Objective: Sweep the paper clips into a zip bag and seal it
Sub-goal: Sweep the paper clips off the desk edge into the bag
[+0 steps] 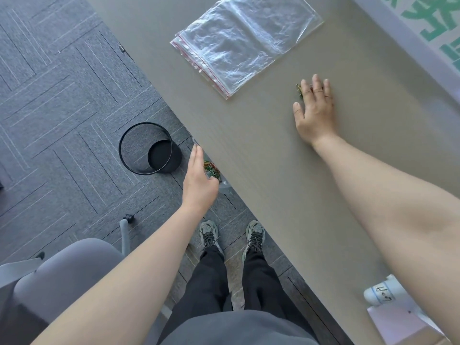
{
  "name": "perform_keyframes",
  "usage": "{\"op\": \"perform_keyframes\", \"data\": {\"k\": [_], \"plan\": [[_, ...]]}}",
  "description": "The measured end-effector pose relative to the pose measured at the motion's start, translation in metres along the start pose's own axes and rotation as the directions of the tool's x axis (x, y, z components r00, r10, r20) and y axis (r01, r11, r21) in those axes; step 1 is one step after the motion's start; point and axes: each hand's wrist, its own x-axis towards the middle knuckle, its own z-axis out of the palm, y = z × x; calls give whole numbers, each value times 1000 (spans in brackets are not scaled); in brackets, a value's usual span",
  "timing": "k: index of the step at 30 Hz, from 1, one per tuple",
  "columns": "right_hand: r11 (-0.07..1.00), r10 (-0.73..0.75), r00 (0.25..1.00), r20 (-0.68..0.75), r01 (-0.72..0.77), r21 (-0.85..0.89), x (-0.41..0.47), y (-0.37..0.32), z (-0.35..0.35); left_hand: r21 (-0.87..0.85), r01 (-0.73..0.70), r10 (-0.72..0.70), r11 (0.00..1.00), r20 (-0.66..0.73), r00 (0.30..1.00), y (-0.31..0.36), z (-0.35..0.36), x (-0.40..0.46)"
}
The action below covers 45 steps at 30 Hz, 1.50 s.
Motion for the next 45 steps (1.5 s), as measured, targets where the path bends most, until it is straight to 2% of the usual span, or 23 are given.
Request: {"op": "perform_keyframes", "data": {"k": [12,25,27,30,33,38,45], "plan": [[962,-273,959,79,274,3,-38,-62,25,-43,-2,2,999,-7,1000,-1,-3,-3],[912,-403,911,83,394,114,-101,-138,51,-55,-23,23,998,1,1000,-11,-11,-10],[901,-387,922,25,373,223,-106,-144,48,-56,-16,16,998,8,1000,-11,-13,-11],[902,-213,974,-74,226,367,-106,-145,44,-67,-8,9,998,14,1000,-12,-17,-12],[943,-130,991,-20,130,307,-105,-139,46,-77,-10,13,997,32,999,-13,-19,-11],[974,-195,980,43,188,130,-112,-141,54,-81,-27,30,996,33,999,-12,-21,-7],[971,-237,967,91,234,44,-117,-154,62,-98,-46,51,994,53,997,-16,-24,-1]]}}
